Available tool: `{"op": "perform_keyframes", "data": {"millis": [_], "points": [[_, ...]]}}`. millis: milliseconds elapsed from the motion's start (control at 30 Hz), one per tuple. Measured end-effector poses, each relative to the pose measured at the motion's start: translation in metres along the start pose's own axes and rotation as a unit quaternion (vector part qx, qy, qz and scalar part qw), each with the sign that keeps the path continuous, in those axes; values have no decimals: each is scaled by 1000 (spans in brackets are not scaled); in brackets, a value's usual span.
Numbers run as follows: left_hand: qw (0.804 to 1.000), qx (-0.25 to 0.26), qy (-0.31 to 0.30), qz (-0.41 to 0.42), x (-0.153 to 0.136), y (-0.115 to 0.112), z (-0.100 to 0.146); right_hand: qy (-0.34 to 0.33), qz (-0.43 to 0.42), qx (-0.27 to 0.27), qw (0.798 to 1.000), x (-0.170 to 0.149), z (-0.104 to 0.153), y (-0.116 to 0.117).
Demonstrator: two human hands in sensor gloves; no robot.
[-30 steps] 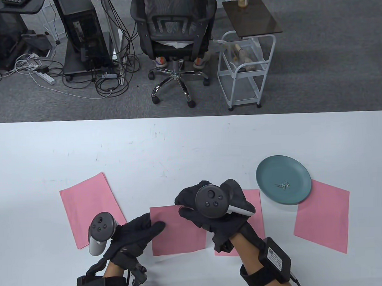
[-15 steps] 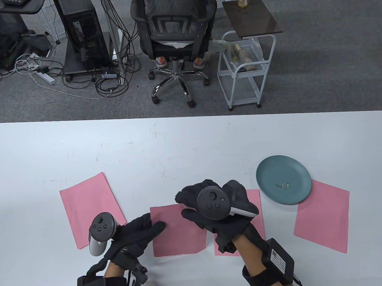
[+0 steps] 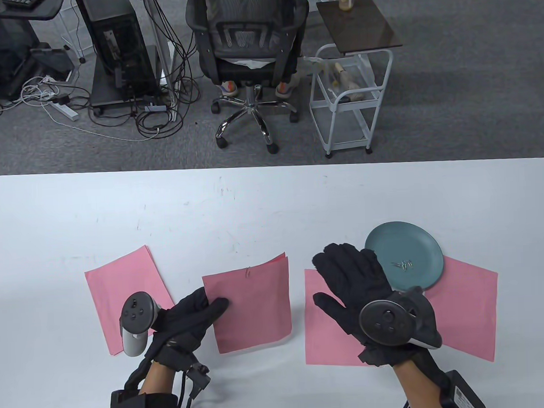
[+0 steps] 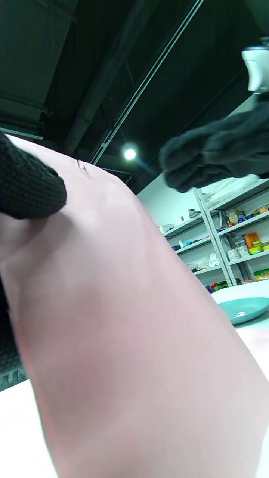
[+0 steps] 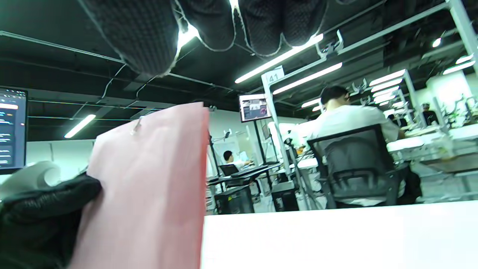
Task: Pinch and push to attach paper clips
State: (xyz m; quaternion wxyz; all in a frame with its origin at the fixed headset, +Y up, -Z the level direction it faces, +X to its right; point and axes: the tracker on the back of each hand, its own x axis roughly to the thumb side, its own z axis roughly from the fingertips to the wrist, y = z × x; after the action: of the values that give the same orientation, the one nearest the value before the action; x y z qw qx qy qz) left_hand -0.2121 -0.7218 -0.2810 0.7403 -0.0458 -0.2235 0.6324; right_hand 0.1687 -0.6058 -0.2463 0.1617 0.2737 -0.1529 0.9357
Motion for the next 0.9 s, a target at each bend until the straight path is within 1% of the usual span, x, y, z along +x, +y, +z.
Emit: {"op": "perform_keyframes", "data": {"millis": [133,267,367,533,667,800,900], "points": [[999,8,37,23,-6,7,-10,13,14,-3,1000,-22,23,1],[993,23,90,67,-25,15,-22,26,22,-3,999,-42,41,9],[985,31,141,89,-41,17,-32,41,21,1,999,-55,50,15],[971,20,224,86,-65,19,-47,63,-5,9,998,-69,56,22],[955,28,281,88,-83,17,-55,73,-15,6,997,-73,59,22],[945,31,320,60,-90,16,-65,84,-21,15,996,-79,60,25],[938,27,345,24,-87,17,-73,90,-20,24,995,-82,59,27]]}}
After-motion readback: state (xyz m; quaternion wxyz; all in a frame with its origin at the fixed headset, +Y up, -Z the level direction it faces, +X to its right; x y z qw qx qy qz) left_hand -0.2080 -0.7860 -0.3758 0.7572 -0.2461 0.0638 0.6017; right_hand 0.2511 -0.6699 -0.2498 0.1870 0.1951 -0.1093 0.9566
